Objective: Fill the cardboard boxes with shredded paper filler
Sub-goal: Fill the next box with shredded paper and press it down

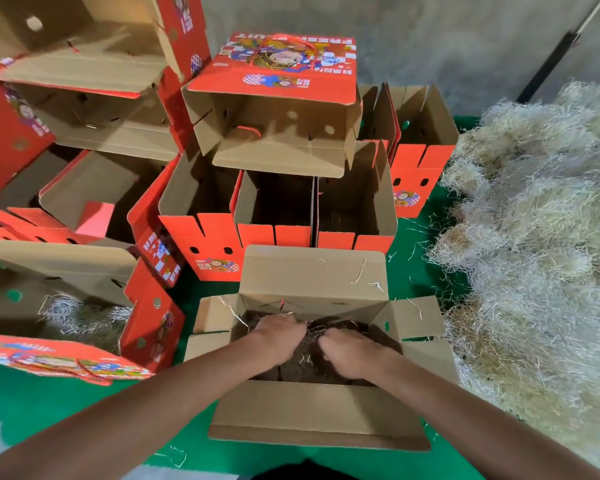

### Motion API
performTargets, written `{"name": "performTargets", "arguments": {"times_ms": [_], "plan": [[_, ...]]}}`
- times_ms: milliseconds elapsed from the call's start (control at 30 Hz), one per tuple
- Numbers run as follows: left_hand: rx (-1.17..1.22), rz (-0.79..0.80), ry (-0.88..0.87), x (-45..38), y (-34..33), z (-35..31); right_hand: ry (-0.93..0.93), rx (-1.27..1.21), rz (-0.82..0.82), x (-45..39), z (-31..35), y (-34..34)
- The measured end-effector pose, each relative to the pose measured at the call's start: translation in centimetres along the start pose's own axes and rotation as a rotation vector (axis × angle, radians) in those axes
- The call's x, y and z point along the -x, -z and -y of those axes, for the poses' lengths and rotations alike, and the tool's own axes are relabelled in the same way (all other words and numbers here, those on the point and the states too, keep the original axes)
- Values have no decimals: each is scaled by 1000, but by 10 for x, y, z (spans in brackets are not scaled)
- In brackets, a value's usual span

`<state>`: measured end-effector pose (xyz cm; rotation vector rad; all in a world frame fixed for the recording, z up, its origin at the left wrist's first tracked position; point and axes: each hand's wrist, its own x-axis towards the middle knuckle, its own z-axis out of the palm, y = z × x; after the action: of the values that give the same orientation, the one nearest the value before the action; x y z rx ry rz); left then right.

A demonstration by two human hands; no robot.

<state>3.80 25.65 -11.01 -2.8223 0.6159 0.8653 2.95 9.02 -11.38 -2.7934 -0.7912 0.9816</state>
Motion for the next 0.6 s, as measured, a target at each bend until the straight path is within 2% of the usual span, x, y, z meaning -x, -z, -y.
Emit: {"name": "performTargets", "arguments": {"times_ms": [100,200,333,433,533,600], "plan": [[-91,173,-28,-13,-16,-4,-67,-111,140,-11,-6,-20],[-135,352,-17,-29,-36,-1,-199,-80,100,-13,-21,-33],[-212,356,48,-34,-48,2,-165,-53,169,-27,-24,-34],[-216,377,64,-29,-44,7,-204,-3,307,-40,-11,-32],[-145,388,86,-19,-34,8,-182,0,281,-30,-6,-24],[-83,305,66,-11,-27,8,-117,98,214,-18,-6,-15]]}}
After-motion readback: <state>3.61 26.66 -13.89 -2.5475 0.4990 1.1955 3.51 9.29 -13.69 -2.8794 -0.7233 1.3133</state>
